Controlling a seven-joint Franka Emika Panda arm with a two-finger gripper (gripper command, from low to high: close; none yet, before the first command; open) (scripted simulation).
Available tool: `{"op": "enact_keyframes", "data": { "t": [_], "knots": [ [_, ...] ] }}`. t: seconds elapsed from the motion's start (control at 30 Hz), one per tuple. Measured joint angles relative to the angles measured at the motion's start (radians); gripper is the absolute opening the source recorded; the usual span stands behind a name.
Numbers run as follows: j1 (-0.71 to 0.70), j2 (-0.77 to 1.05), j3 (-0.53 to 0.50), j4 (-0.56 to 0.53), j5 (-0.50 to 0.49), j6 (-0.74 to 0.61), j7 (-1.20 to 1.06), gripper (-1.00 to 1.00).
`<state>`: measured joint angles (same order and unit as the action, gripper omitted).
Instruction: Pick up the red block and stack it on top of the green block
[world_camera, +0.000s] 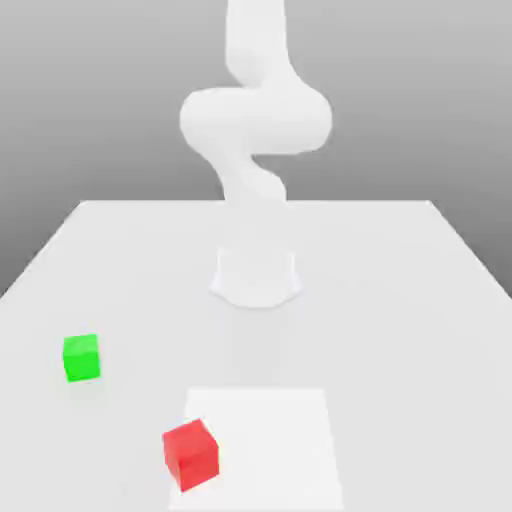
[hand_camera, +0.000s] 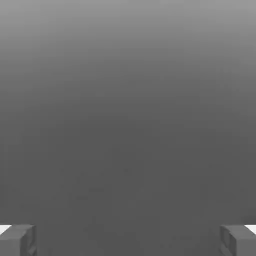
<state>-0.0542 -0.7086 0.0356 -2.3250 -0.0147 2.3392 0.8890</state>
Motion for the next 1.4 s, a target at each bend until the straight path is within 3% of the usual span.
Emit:
{"op": "enact_keyframes", "data": {
  "t": [0.5,0.8,0.93,0.97,1.2,1.4],
  "knots": [
    [-0.217,0.554,0.104,-0.149,-0.116,0.232,0.557,0.0],
    [-0.256,0.865,0.091,-0.231,-0.048,0.385,0.773,0.0],
    [-0.231,1.009,0.058,-0.215,-0.076,0.501,0.808,0.0],
    [-0.227,1.041,0.051,-0.211,-0.087,0.527,0.817,-1.0],
    [-0.226,1.046,0.05,-0.21,-0.09,0.533,0.819,-1.0],
    [-0.266,0.857,0.064,-0.253,-0.036,0.386,0.801,-1.0]
  ]
}}
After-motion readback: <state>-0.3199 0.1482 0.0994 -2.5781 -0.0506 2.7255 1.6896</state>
